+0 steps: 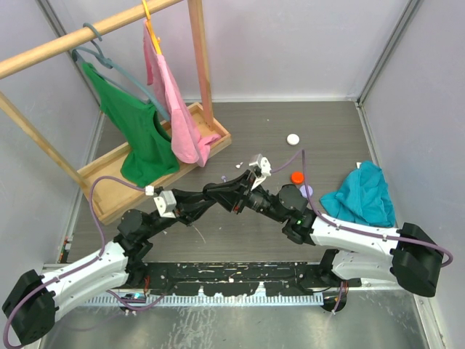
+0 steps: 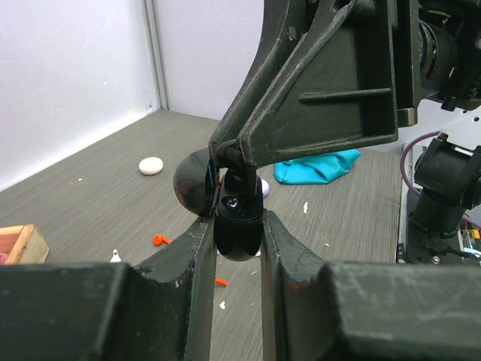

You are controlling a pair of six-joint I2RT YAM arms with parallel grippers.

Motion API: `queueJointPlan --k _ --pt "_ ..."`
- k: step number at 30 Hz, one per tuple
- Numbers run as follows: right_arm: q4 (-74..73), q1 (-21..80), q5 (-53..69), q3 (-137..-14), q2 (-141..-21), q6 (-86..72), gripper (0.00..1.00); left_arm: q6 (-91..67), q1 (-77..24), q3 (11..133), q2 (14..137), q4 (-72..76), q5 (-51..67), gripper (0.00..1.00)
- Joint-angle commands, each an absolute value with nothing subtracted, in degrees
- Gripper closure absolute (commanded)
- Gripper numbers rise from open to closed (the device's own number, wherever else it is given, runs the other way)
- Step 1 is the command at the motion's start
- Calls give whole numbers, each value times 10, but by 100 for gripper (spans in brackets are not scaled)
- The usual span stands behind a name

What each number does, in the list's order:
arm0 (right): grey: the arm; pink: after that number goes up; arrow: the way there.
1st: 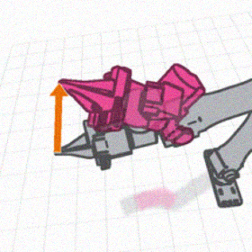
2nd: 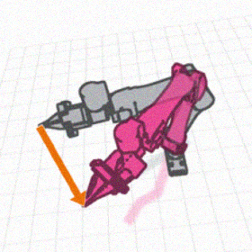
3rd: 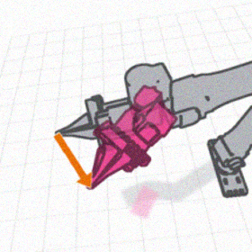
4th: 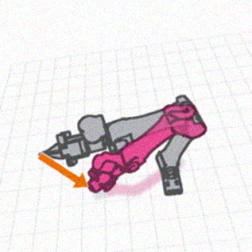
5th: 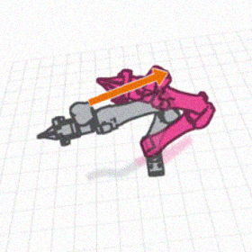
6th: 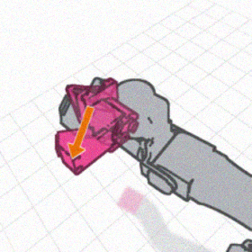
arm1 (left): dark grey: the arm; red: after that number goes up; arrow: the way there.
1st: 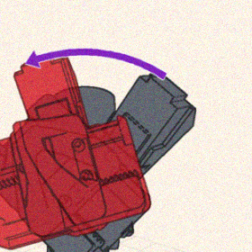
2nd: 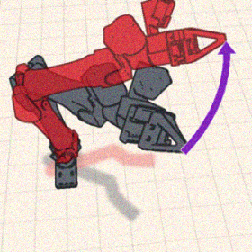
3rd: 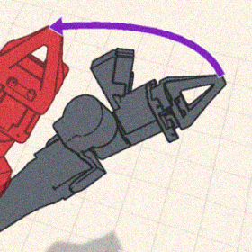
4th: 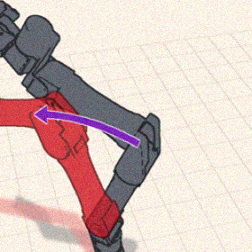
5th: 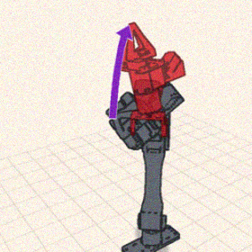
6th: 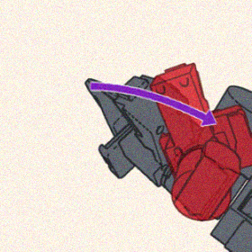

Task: Insert the wireless bluetooth earbuds into the charging case
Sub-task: Place the earbud in the charging case.

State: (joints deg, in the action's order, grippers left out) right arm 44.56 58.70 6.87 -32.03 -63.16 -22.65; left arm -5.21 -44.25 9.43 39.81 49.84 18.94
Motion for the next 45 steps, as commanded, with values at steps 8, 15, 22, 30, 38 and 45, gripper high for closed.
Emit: queueJointPlan --k 8,15,22,30,38,45 --pt "487 592 61 -317 -632 -221 83 -59 -443 114 379 551 183 100" --pt "463 592 45 -311 -612 -221 79 -59 -443 113 377 552 177 100" --pt "438 592 39 -317 -610 -220 74 -56 -443 116 380 547 183 100" --pt "412 592 28 -325 -610 -212 67 -55 -442 116 387 541 194 100" --pt "390 592 25 -335 -600 -201 64 -55 -443 116 390 538 196 100" --pt "277 592 44 -402 -574 -162 54 -38 -442 117 395 501 199 100"
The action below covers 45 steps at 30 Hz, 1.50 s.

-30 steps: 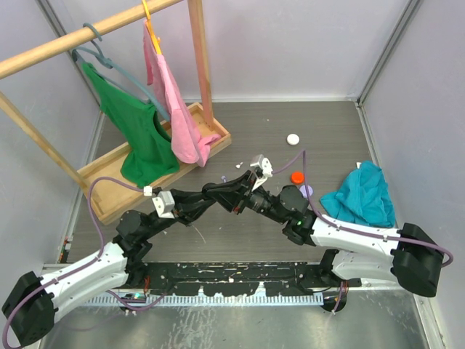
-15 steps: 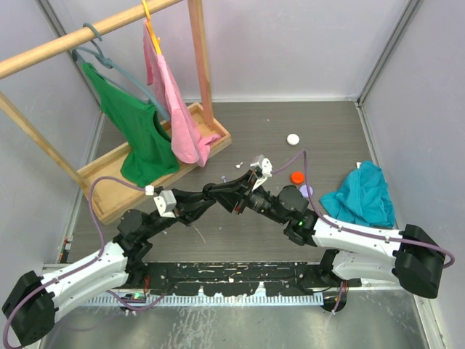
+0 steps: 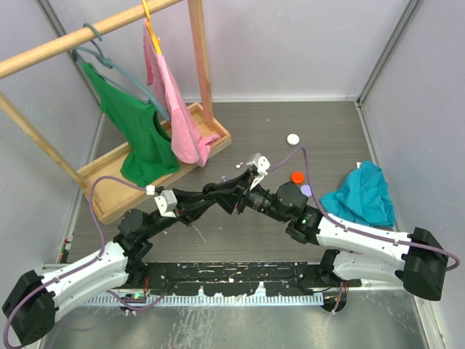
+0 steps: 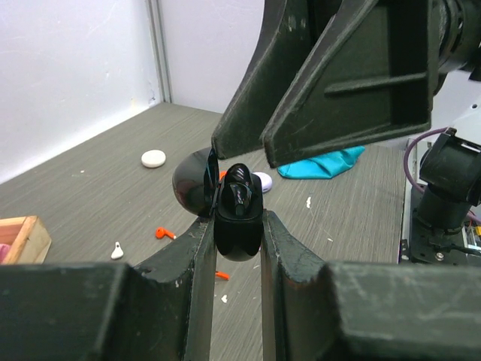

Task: Insert the wireless bluetooth earbuds into the charging case
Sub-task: Place the earbud in the charging case, then close the charging case.

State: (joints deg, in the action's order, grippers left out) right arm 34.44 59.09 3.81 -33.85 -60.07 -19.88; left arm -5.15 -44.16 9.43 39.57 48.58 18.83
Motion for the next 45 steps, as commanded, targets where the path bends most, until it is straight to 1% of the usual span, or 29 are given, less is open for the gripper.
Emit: queueJointPlan --k 1,3,6,11,16,20,23,27,33,40,45 --pt "253 592 47 -416 -570 -155 54 -35 -442 116 396 495 200 100" --pt "202 592 46 -441 -564 -142 50 -30 -443 116 398 486 202 100" --pt "85 592 45 -496 -568 -106 45 -22 -443 120 402 469 220 100" --pt "-44 575 84 -556 -580 -52 30 -21 -443 125 406 452 252 100" --pt "-106 527 201 -587 -598 -29 14 -26 -443 130 409 449 284 100" --pt "-137 490 290 -603 -625 -16 7 -27 -443 137 412 447 307 100" --pt "-150 479 342 -612 -648 -6 5 -27 -443 143 418 447 323 100" --pt "-167 476 380 -622 -678 8 5 -29 -442 148 424 449 331 100" --pt "-176 475 436 -627 -700 27 5 -32 -442 153 438 443 317 100" --pt "-195 474 473 -628 -696 56 7 -49 -443 149 454 435 276 100" --pt "-211 474 476 -627 -685 74 8 -58 -443 147 458 425 255 100"
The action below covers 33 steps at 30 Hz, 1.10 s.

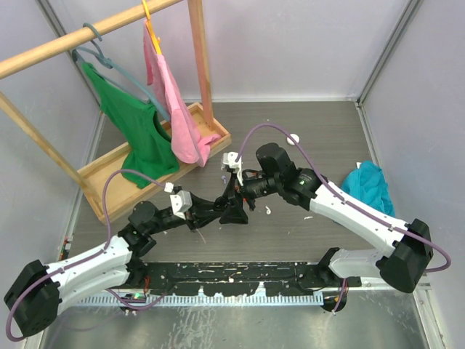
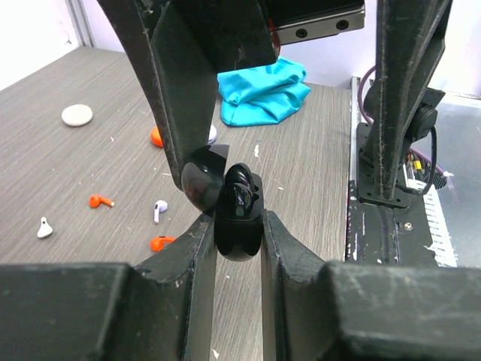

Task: Insert the wireless bluetooth earbuds into the charging case
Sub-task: Close the charging case, then place the charging case at the center of the board.

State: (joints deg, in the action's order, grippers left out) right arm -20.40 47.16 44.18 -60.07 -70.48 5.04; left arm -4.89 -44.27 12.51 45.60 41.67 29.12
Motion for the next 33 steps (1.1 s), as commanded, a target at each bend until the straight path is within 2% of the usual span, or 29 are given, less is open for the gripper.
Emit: queueJointPlan --k 1,9,16,23,33 --pt "-213 474 472 -626 -683 75 8 -59 -443 146 457 420 249 100" --pt "-221 472 448 -616 -675 79 8 -86 -442 138 448 380 205 100" --pt "-189 471 230 -583 -655 21 7 -180 -442 121 413 285 85 99" --pt "-167 465 48 -546 -663 -39 7 -325 -442 118 387 149 -57 90" --pt "-127 458 -69 -484 -665 -85 7 -466 -422 116 464 101 -107 87"
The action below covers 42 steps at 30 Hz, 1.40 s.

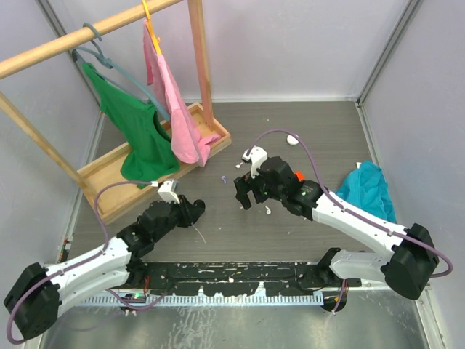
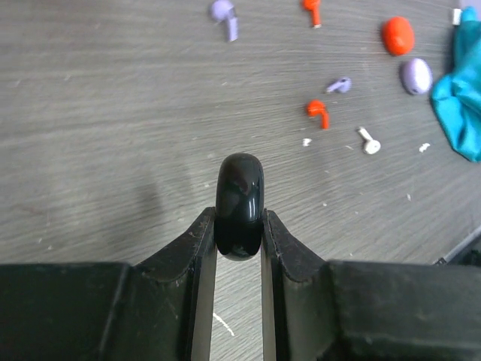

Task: Insert the wireless bluetooth earbuds into the charging case
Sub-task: Place the charging case at the center of the board.

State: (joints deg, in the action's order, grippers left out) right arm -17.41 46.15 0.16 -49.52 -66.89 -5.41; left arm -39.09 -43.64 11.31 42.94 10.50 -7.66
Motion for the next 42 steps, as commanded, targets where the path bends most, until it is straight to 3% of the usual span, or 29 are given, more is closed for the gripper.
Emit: queueJointPlan --k 1,14,19,29,42 --pt "-124 456 -78 -479 -666 -89 7 -473 -416 119 479 102 -106 87" --pt "-102 446 -103 -437 -676 -111 7 -539 -340 165 667 145 -55 84" --pt "-100 443 -97 -435 -679 -113 7 -563 -328 168 694 118 -53 73" --pt "-109 435 -99 -435 -673 -117 7 -577 -326 161 592 -31 -115 44" --pt "-229 355 -107 -458 -665 -186 5 -528 -322 188 402 -212 -161 22"
